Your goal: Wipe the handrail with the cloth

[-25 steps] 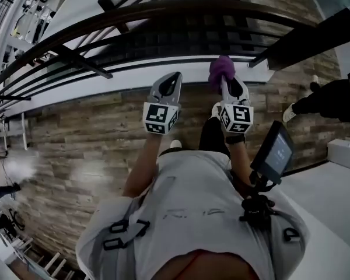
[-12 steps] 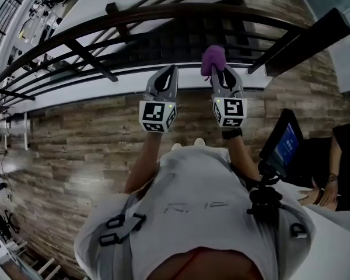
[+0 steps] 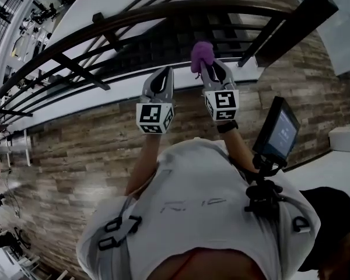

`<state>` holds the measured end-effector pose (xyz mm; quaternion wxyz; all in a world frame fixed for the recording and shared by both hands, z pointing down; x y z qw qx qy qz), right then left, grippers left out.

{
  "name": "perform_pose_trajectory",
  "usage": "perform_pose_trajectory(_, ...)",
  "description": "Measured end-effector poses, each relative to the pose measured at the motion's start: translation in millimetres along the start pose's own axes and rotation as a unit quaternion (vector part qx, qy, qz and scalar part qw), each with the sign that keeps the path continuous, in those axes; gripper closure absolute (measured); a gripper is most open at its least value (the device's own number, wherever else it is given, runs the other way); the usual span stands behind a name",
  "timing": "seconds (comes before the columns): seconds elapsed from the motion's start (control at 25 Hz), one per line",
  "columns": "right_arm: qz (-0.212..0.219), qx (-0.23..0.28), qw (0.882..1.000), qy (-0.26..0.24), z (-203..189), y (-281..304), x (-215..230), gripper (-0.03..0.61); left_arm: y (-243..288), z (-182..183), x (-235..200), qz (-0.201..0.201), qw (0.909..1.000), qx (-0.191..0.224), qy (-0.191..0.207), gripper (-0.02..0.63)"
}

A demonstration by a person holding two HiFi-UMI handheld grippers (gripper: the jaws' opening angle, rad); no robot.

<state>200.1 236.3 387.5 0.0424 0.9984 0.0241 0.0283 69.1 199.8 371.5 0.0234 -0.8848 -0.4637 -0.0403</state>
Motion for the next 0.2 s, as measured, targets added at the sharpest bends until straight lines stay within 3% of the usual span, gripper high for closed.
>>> perform_pose_trajectory(0.2, -0.01, 0.012, 1.0, -0.002, 10.3, -16.8, 13.0, 0.52, 1.6, 14.2, 16.4, -0.002, 0.9999, 0.015, 0.005, 0.613)
Point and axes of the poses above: the fingertips, and each gripper's own axes: y forward along the fingers, x to its right, z out of its top, the point moved 2 cm from there along -y, backward along the fingers, and after that the axes turned 10 degrees about y, right-handed, at the moved point
